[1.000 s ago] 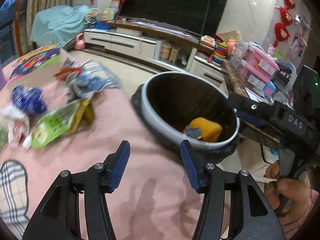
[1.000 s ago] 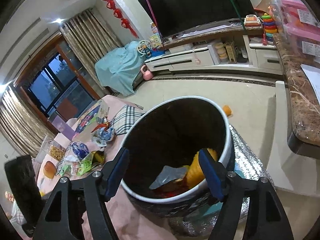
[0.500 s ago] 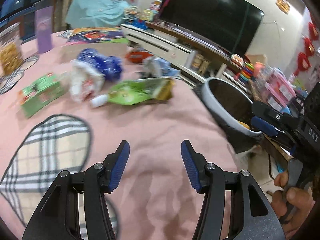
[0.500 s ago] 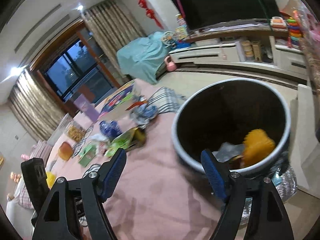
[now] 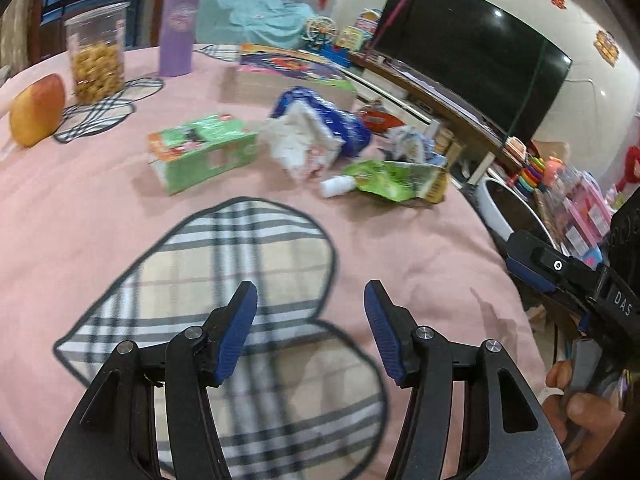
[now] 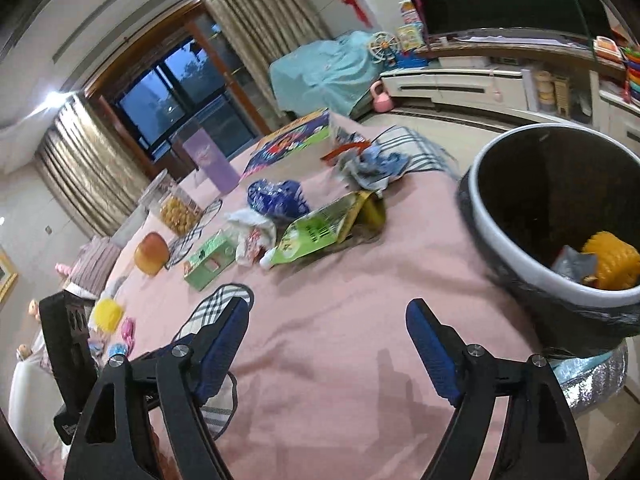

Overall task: Collect trash
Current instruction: 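Move both tools back to the table toward the green carton and pouch, then grasp the green milk carton with the left tool while the right tool grasps the green drink pouch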

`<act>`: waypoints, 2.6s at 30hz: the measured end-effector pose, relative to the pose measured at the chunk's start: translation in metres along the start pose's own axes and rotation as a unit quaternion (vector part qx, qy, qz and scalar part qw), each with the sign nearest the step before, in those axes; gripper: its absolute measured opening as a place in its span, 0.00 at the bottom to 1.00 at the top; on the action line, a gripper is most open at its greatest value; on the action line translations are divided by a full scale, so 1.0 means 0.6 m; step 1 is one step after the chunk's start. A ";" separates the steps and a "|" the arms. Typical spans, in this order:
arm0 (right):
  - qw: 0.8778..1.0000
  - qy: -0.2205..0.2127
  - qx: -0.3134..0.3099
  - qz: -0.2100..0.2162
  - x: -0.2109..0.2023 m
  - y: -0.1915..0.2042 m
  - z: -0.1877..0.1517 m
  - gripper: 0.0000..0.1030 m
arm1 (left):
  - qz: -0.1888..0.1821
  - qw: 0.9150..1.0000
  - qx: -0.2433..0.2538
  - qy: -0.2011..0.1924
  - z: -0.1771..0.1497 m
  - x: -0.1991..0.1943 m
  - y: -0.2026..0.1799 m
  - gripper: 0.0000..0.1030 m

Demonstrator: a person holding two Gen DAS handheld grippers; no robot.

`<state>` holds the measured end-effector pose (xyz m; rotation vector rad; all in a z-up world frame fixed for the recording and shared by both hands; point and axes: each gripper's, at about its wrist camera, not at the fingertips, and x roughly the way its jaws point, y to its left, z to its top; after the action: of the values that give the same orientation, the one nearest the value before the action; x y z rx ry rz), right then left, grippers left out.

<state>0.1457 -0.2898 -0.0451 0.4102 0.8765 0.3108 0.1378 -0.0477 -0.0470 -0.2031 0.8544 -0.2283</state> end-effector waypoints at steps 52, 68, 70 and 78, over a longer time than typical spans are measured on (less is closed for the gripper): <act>0.997 0.073 -0.021 0.030 0.142 -0.014 0.065 0.41 | 0.016 0.998 0.065 0.019 0.119 0.090 0.105 0.10; 0.991 0.069 -0.108 0.036 0.107 0.034 0.049 0.86 | 0.028 0.999 0.029 0.011 0.105 0.059 0.106 0.71; 0.989 0.071 -0.123 0.032 0.127 0.035 0.064 0.86 | 0.031 0.999 0.035 0.015 0.112 0.073 0.103 0.71; 0.973 0.137 -0.176 0.058 0.206 0.047 0.084 0.86 | 0.019 0.998 0.055 0.029 0.131 0.109 0.097 0.69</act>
<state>0.2574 -0.2237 -0.0865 0.0879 1.0440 0.6318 0.2464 -0.0036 -0.0593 -0.0780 0.9002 -0.2463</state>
